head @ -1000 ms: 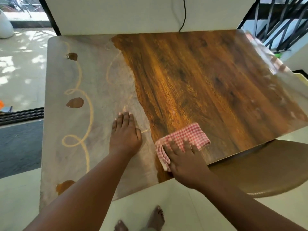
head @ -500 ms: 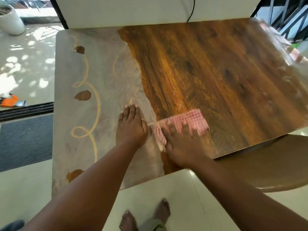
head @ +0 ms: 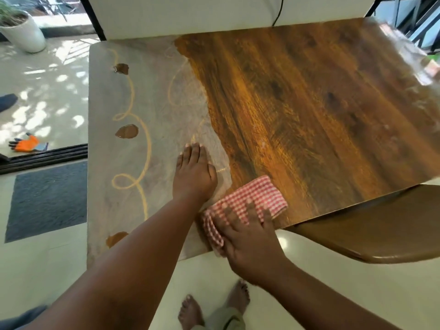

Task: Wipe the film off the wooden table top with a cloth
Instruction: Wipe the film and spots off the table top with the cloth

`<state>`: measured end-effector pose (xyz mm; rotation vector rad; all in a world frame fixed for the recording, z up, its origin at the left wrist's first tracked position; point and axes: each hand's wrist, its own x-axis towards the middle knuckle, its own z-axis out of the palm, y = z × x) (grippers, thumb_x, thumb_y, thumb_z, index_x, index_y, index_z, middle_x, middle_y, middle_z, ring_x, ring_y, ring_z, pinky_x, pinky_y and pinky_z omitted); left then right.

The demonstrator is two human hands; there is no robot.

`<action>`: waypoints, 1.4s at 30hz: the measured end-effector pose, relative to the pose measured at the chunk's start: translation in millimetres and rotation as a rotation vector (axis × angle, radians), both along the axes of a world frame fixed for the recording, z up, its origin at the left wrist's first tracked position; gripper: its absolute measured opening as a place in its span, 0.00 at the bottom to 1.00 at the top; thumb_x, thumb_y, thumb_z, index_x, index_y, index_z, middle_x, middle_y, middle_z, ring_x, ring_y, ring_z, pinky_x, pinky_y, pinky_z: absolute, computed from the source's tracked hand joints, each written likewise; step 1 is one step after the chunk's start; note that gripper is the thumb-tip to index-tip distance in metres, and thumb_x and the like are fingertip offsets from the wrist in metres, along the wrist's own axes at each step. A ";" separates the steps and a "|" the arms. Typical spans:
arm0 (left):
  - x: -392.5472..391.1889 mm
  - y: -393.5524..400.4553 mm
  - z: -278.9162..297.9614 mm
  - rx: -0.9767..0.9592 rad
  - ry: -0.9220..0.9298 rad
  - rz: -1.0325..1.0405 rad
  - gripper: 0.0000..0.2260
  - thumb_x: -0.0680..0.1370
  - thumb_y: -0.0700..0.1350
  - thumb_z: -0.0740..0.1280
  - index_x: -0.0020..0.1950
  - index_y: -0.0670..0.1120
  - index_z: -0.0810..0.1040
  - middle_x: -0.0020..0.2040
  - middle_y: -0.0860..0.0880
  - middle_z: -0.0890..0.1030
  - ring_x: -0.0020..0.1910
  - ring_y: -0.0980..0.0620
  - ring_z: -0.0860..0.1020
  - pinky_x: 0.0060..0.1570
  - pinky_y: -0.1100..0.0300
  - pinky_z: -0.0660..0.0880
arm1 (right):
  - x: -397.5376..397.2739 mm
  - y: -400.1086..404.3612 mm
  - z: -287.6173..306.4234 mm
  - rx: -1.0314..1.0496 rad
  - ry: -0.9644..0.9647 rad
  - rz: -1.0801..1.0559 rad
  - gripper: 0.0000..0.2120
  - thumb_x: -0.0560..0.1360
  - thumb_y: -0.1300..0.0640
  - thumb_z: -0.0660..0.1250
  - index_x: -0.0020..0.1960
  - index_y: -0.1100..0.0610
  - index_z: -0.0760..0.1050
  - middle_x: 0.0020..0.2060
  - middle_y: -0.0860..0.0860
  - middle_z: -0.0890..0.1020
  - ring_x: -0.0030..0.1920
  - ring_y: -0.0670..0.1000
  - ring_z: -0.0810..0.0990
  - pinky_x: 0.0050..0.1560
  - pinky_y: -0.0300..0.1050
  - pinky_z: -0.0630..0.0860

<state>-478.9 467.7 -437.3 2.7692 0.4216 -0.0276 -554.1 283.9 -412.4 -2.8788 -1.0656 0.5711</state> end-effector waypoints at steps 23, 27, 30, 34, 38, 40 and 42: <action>-21.7 53.7 15.4 0.140 0.223 -0.331 0.28 0.82 0.56 0.44 0.78 0.44 0.41 0.79 0.45 0.42 0.77 0.47 0.40 0.74 0.51 0.39 | -13.2 -10.0 5.8 -0.016 -0.005 -0.085 0.25 0.74 0.40 0.34 0.70 0.30 0.31 0.73 0.37 0.40 0.76 0.58 0.41 0.70 0.62 0.38; -26.7 57.9 8.4 0.143 0.185 -0.332 0.28 0.82 0.57 0.43 0.78 0.46 0.40 0.79 0.46 0.41 0.77 0.48 0.39 0.72 0.53 0.36 | 35.0 4.9 4.2 -0.085 -0.011 -0.212 0.25 0.79 0.39 0.38 0.72 0.34 0.31 0.77 0.43 0.41 0.76 0.60 0.40 0.71 0.66 0.41; -30.1 57.4 1.8 0.146 0.120 -0.312 0.28 0.81 0.58 0.41 0.78 0.47 0.40 0.79 0.47 0.42 0.77 0.49 0.39 0.70 0.56 0.33 | 61.7 35.4 5.3 -0.098 0.039 -0.236 0.28 0.79 0.37 0.41 0.75 0.40 0.35 0.77 0.47 0.40 0.75 0.64 0.37 0.68 0.70 0.39; -30.6 59.1 -4.2 0.153 0.091 -0.318 0.28 0.81 0.58 0.40 0.78 0.48 0.41 0.79 0.48 0.41 0.77 0.50 0.38 0.69 0.57 0.30 | 38.9 46.5 5.3 -0.052 0.014 -0.069 0.27 0.79 0.38 0.38 0.76 0.40 0.38 0.77 0.47 0.44 0.75 0.64 0.39 0.67 0.69 0.36; -33.1 59.8 -4.4 0.140 0.093 -0.314 0.28 0.81 0.59 0.39 0.78 0.49 0.39 0.78 0.49 0.39 0.76 0.52 0.36 0.69 0.58 0.29 | 16.8 18.2 23.1 -0.066 0.024 0.109 0.25 0.76 0.41 0.49 0.73 0.37 0.60 0.71 0.45 0.67 0.70 0.64 0.65 0.61 0.72 0.62; -33.6 59.8 -2.3 0.141 0.112 -0.314 0.29 0.79 0.60 0.36 0.77 0.49 0.36 0.77 0.50 0.37 0.75 0.52 0.34 0.71 0.57 0.30 | 34.7 3.8 28.4 -0.104 0.103 0.079 0.25 0.77 0.38 0.43 0.73 0.32 0.45 0.75 0.41 0.53 0.75 0.60 0.52 0.65 0.73 0.51; -33.0 59.9 1.2 0.124 0.121 -0.309 0.29 0.77 0.61 0.33 0.76 0.50 0.34 0.77 0.51 0.35 0.75 0.52 0.33 0.71 0.57 0.31 | 61.6 -2.3 20.2 -0.158 0.115 0.012 0.26 0.76 0.36 0.38 0.71 0.33 0.31 0.75 0.42 0.41 0.75 0.60 0.40 0.66 0.70 0.40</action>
